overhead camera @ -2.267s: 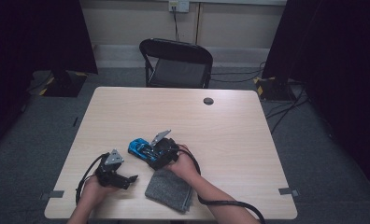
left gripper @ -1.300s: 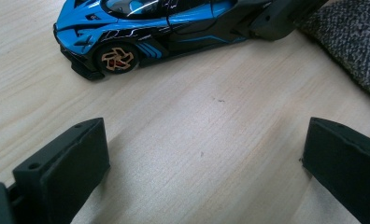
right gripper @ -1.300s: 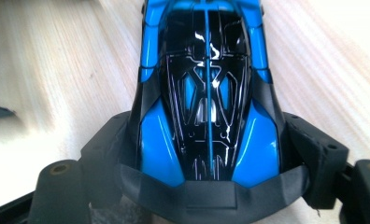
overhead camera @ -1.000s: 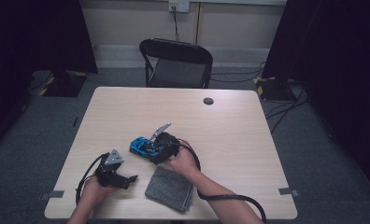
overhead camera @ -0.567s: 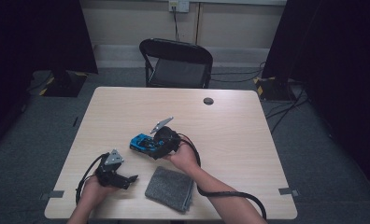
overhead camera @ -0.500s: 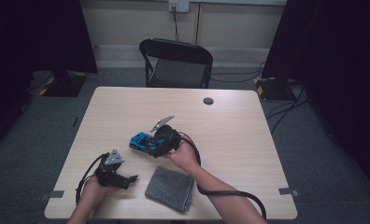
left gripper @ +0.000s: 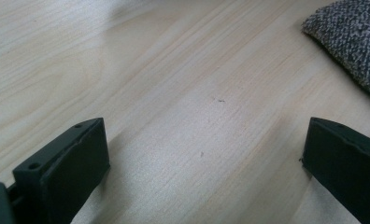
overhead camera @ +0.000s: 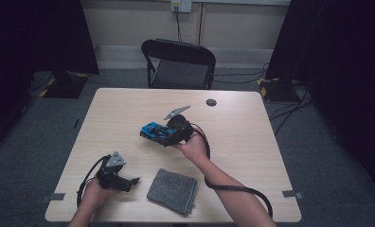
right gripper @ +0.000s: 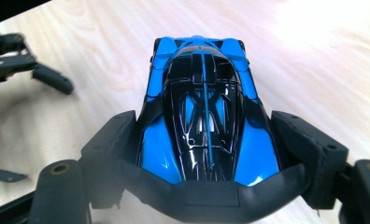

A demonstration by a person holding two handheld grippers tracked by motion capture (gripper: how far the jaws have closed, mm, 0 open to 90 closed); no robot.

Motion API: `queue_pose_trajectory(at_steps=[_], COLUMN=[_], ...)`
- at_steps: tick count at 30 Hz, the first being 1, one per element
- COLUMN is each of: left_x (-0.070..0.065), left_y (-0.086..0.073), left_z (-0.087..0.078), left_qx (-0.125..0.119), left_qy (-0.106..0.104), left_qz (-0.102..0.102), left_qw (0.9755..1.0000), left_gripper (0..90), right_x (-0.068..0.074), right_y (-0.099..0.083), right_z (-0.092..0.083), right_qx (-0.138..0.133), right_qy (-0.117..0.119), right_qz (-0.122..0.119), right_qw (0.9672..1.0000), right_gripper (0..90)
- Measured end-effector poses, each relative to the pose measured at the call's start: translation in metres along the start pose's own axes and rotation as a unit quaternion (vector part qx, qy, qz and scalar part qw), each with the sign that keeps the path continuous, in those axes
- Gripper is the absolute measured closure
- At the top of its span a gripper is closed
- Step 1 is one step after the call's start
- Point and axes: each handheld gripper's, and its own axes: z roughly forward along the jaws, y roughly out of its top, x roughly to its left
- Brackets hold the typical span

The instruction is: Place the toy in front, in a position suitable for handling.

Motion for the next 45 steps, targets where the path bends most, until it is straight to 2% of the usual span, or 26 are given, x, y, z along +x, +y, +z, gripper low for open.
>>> queue_pose_trajectory(at_steps=[7, 8, 18, 26, 32, 39, 45], left_x=[0.000, 0.000, 0.000, 0.000, 0.000, 0.000, -0.001], left_y=[0.000, 0.000, 0.000, 0.000, 0.000, 0.000, 0.000], left_z=[0.000, 0.000, 0.000, 0.000, 0.000, 0.000, 0.000], left_qx=[0.000, 0.000, 0.000, 0.000, 0.000, 0.000, 0.000], left_qy=[0.000, 0.000, 0.001, 0.000, 0.000, 0.000, 0.001], left_qz=[0.000, 0.000, 0.000, -0.001, -0.001, -0.001, -0.003], left_qw=[1.0000, 1.0000, 1.0000, 1.0000, 1.0000, 1.0000, 1.0000], left_gripper=[0.0, 0.0, 0.0, 0.0, 0.0, 0.0, 0.0], right_x=[-0.019, -0.026, -0.052, -0.057, -0.059, -0.065, -0.065], right_y=[-0.005, -0.008, -0.027, -0.043, -0.053, -0.077, -0.092], right_z=[-0.012, -0.015, -0.018, -0.016, -0.021, -0.026, -0.026], right_qx=[0.000, -0.002, 0.012, 0.025, 0.021, 0.011, 0.010], right_qy=[-0.022, -0.030, -0.056, -0.062, -0.064, -0.062, -0.064], right_qz=[0.006, 0.013, 0.032, 0.028, 0.029, 0.045, 0.041], right_qw=[0.9997, 0.9995, 0.9979, 0.9974, 0.9973, 0.9970, 0.9971], right_gripper=[25.2, 25.2, 25.2, 25.2, 25.1, 25.0, 24.9])
